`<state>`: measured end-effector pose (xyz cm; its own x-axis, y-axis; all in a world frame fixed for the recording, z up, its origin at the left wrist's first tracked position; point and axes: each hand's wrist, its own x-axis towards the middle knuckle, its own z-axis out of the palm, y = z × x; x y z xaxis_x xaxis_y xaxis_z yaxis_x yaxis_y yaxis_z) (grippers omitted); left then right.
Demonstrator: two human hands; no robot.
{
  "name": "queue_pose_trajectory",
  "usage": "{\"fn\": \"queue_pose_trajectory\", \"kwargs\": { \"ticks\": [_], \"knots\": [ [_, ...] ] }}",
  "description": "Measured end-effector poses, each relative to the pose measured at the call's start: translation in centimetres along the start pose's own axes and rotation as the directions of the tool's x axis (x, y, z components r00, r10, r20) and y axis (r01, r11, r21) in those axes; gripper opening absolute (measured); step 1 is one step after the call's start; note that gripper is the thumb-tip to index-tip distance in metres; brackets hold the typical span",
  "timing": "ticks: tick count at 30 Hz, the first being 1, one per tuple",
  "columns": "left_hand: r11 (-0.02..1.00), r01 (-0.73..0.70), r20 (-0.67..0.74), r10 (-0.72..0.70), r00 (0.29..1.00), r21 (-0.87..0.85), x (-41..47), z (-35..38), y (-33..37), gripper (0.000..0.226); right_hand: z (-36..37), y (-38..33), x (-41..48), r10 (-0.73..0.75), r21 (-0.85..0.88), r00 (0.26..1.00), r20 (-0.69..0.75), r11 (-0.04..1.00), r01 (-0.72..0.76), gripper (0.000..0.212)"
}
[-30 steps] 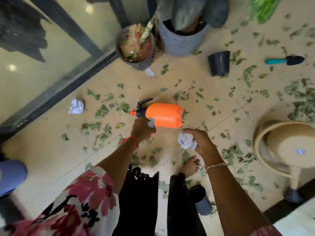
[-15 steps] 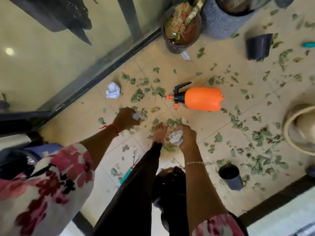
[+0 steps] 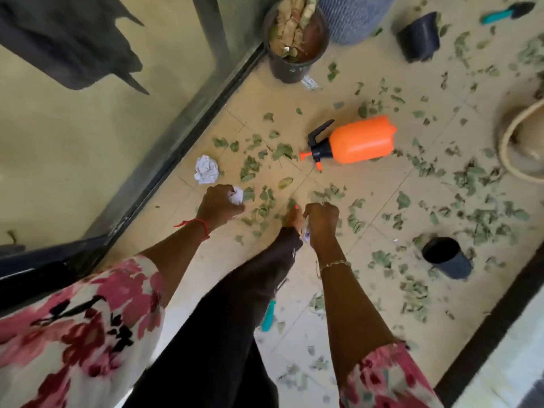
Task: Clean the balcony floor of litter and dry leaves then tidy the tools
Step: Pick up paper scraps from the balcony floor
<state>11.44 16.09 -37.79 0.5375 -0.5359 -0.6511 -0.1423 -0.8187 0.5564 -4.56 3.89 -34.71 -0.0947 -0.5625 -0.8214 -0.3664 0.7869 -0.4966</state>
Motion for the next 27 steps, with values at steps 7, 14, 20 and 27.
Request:
{"fn": "queue_pose_trajectory", "kwargs": {
  "ticks": [7,14,20,27],
  "knots": [
    [0.984,-0.057,0.097,0.041,0.994,0.166,-0.1,-3.3,-5.8,0.017,4.2,9.2,-3.0,-0.092,-0.101,0.991,-0.098,0.991,0.082,0.019],
    [0.958,-0.051,0.267,-0.027,0.963,0.281,6.7,-3.5,-10.8,0.013,10.9,14.7,0.1,-0.049,-0.127,0.998,-0.040,0.991,0.044,0.047],
    [0.961,-0.082,0.263,0.009,0.965,0.266,16.6,-1.1,-16.3,0.024,17.7,18.8,6.7,-0.044,-0.019,0.995,-0.090,0.999,0.043,0.044],
    [0.968,-0.072,0.237,0.014,0.971,0.240,27.3,1.4,-21.1,0.038,24.1,24.0,12.6,-0.043,0.022,0.988,-0.149,0.999,0.047,0.039]
  ]
}}
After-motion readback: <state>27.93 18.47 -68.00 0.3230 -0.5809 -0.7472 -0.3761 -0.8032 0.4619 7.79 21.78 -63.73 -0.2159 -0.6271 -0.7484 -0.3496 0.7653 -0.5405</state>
